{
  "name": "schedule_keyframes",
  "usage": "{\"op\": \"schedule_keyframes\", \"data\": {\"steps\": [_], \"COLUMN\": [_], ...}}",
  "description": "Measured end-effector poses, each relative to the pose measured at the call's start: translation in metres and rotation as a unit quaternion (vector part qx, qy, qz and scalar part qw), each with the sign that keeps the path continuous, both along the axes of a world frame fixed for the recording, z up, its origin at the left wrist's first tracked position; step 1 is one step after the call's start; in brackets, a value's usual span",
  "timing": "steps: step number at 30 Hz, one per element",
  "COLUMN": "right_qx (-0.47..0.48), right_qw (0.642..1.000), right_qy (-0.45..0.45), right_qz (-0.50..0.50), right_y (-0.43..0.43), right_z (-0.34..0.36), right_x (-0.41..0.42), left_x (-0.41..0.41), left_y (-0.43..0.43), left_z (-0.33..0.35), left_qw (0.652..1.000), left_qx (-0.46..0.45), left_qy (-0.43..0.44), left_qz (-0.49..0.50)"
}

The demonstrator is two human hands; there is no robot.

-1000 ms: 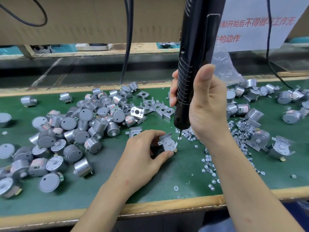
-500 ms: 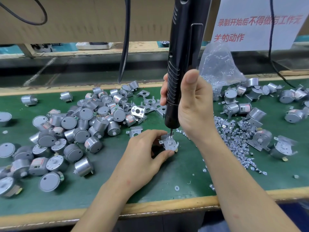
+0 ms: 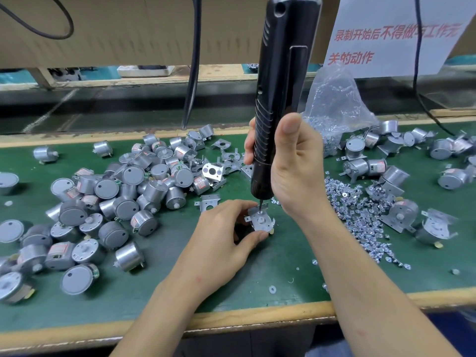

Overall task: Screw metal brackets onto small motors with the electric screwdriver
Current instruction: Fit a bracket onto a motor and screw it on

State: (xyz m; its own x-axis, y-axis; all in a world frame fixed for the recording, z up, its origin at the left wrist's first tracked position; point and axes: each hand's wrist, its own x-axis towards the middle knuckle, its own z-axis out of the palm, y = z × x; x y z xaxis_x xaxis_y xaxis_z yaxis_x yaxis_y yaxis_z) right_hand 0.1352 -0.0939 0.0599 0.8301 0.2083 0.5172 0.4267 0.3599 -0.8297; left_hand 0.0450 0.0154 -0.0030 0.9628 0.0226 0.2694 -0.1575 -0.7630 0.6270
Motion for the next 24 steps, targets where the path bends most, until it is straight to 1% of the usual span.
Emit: {"op": "schedule_keyframes", "data": {"steps": [8, 13, 24], "right_qx": [-0.007, -0.010, 0.004], "right_qw": [1.000, 1.000, 1.000], "right_qy": [0.011, 0.013, 0.027], "right_qz": [0.002, -0.002, 0.012], "right_y": [0.002, 0.002, 0.002], "right_z": [-0.003, -0.003, -0.002], "right_x": [0.001, 0.002, 0.000], "left_x": [0.000, 0.001, 0.003], "left_y": [-0.002, -0.007, -0.013], "left_z": [0.002, 0.002, -0.003], "left_qw": [1.000, 1.000, 1.000], "left_qx": [-0.003, 0.009, 0.024], "left_qy": [-0.002, 0.012, 0.013], "left_qz": [-0.004, -0.007, 0.011]}}
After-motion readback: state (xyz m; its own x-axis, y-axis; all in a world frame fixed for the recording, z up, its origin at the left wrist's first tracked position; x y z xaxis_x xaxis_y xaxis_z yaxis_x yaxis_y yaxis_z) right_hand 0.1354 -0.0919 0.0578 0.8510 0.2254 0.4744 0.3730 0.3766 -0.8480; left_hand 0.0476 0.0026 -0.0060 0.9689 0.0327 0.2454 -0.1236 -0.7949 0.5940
